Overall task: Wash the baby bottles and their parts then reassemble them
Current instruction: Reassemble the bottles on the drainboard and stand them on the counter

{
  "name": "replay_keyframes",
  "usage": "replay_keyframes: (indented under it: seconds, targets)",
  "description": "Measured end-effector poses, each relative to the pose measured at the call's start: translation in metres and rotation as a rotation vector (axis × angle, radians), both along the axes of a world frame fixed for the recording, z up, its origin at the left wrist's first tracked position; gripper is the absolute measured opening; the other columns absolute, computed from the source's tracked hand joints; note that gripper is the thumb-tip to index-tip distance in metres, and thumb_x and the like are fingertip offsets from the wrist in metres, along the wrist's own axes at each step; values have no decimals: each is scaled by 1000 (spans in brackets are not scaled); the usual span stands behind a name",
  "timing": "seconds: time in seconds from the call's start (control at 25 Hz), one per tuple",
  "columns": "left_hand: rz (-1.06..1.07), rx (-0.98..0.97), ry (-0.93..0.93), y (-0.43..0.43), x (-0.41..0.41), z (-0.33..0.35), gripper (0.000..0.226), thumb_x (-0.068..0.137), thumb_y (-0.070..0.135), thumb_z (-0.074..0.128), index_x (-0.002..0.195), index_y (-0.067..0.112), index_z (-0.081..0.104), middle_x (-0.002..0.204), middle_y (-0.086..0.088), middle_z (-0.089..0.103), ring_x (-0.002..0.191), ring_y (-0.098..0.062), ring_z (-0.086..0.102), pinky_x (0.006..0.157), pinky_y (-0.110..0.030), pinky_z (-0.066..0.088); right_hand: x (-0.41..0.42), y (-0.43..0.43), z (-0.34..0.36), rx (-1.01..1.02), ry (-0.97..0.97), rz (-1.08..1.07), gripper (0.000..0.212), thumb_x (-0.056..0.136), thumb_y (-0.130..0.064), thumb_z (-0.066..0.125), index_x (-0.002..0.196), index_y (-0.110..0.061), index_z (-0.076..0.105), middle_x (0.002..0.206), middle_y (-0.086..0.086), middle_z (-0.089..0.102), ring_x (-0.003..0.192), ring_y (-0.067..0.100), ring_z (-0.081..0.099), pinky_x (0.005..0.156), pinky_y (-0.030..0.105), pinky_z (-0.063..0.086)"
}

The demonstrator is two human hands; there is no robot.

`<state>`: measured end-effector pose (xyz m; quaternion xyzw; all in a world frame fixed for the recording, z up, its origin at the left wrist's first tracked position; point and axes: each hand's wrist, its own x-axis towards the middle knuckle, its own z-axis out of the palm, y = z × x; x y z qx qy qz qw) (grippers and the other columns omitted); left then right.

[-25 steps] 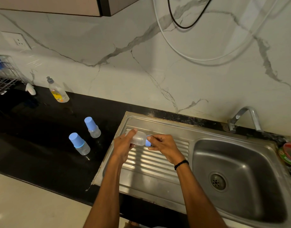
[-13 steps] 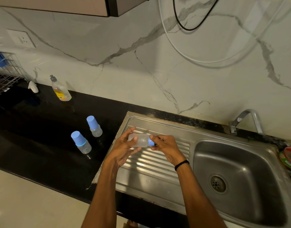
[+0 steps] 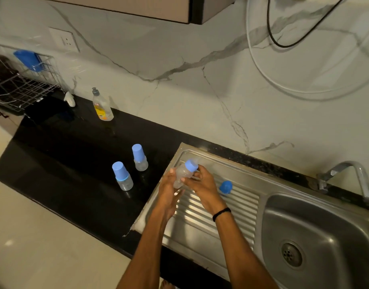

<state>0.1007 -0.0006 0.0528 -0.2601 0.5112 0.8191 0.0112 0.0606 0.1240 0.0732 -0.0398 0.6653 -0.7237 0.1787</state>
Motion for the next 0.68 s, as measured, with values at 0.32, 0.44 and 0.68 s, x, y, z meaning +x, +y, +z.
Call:
replay_keyframes:
  seconds: [0.32,0.44,0.68]
  targets:
    - [70,-624,95,-34,-31,-33,43,95,31,52,138,31,56,138,4,59,129,-14,54,109,-45,47,-51,-65,-18,358,178,-31,53,77,-10,81,124,-26,61,113,-10,70,102,5,67,93,30,56]
    - [37,-617,83,-56,-59,-70,49,92,49,54,138,33,55,135,3,61,128,-18,57,105,-51,50,-76,-84,-21,400,184,-2,50,76,-12,81,119,-29,63,108,-13,70,100,4,67,90,25,56]
    - [107,-508,128,-76,-64,-43,54,82,36,76,129,38,52,124,7,64,116,-15,64,98,-45,55,-88,-100,-27,372,131,11,45,75,-22,84,115,-24,65,102,-10,72,93,3,69,77,16,56]
